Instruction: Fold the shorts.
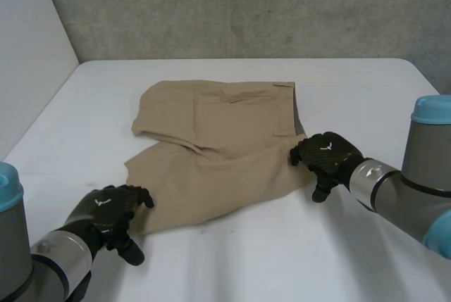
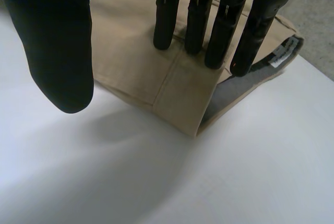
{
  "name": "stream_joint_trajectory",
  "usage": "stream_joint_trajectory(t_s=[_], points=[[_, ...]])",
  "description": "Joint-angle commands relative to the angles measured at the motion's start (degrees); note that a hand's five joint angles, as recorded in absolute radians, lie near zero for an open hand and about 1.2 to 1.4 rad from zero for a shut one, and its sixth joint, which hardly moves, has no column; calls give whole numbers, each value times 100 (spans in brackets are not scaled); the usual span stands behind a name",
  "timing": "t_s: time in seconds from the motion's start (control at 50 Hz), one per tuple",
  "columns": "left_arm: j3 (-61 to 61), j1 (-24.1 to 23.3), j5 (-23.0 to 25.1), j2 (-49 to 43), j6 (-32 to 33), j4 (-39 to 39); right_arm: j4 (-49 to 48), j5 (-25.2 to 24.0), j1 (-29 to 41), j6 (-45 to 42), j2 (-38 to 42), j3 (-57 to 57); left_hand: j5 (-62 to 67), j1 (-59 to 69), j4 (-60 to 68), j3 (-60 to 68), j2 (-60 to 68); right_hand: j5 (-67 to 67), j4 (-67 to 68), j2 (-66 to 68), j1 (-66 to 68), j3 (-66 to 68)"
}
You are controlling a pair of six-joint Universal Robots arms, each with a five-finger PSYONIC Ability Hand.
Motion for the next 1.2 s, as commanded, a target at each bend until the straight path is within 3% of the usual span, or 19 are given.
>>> stream_joint_trajectory(t_s=[0.02, 0.34, 0.62, 0.7, 0.8, 0.82, 0.86, 0.96, 1.1, 1.12, 1.16, 1.2], points=[[126, 22, -21, -463, 7, 147, -111, 61, 67, -8, 594, -534, 268, 299, 288, 305, 297, -118, -77, -122, 276, -54], [740, 66, -126, -1368, 59, 893, -182, 193, 76, -8, 1236, -1325, 150, 181, 170, 187, 179, 806, 847, 803, 1200, 871], [1172, 57, -390, -1808, 86, 1044, -199, 219, 85, -17, 1649, -1826, 318, 349, 338, 355, 347, 2250, 2291, 2247, 2644, 2315], [1303, 49, -390, -1808, 86, 1114, -199, 211, 129, -8, 1676, -1879, 1846, 1877, 1866, 1883, 1875, 5001, 5042, 4998, 5395, 5066], [1514, 57, -390, -1800, 95, 1518, -173, 307, 173, 1, 1510, -1818, 4216, 4247, 4237, 4253, 4245, 5006, 5047, 5003, 5400, 5071], [1645, 57, -390, -1826, 95, 1701, -138, 325, 207, 1, 1370, -1748, 5370, 5401, 5390, 5407, 5399, 5006, 5047, 5003, 5400, 5071], [1830, 49, -399, -1870, 95, 1852, -94, 334, 234, 1, 1211, -1660, 5514, 5545, 5534, 5551, 5543, 5006, 5047, 5003, 5400, 5071], [2691, 154, -416, -2326, 95, 1809, 213, 334, 243, 150, 413, -1168, 5514, 5545, 5534, 5551, 5543, 5006, 5047, 5003, 5400, 5071], [3474, 523, -408, -2915, 139, 728, 706, 272, 173, 519, -240, -895, 5299, 5331, 5320, 5337, 5328, 5006, 5047, 5003, 5400, 5071], [3562, 532, -390, -3038, 130, 667, 723, 246, 199, 624, -257, -877, 3499, 3530, 3519, 3536, 3528, 5006, 5047, 5003, 5400, 5071], [3598, 515, -364, -3118, 130, 640, 724, 254, 225, 704, -240, -895, 1053, 1084, 1074, 1090, 1082, 5006, 5047, 5003, 5400, 5071], [3606, 488, -364, -3144, 130, 622, 715, 281, 252, 757, -188, -912, 275, 307, 296, 313, 304, 5006, 5047, 5003, 5400, 5071]])
